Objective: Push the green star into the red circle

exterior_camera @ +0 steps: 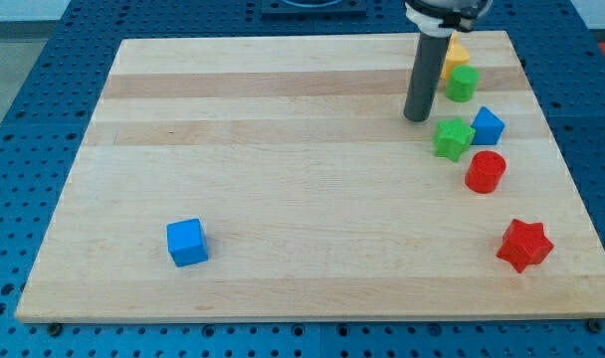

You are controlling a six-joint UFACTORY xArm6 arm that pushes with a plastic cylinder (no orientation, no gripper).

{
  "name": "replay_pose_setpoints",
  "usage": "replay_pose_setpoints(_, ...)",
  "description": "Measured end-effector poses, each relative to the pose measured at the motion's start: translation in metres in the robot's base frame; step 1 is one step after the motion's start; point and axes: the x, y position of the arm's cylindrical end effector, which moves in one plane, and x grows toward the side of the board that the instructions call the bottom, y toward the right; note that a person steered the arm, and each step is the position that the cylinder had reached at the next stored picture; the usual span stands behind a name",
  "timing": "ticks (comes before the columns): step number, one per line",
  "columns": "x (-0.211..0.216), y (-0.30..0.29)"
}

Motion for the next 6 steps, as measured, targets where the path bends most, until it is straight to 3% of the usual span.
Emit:
replay_pose_setpoints(1, 0.034, 0.005)
replay_pose_setpoints(6, 0.039, 0.057)
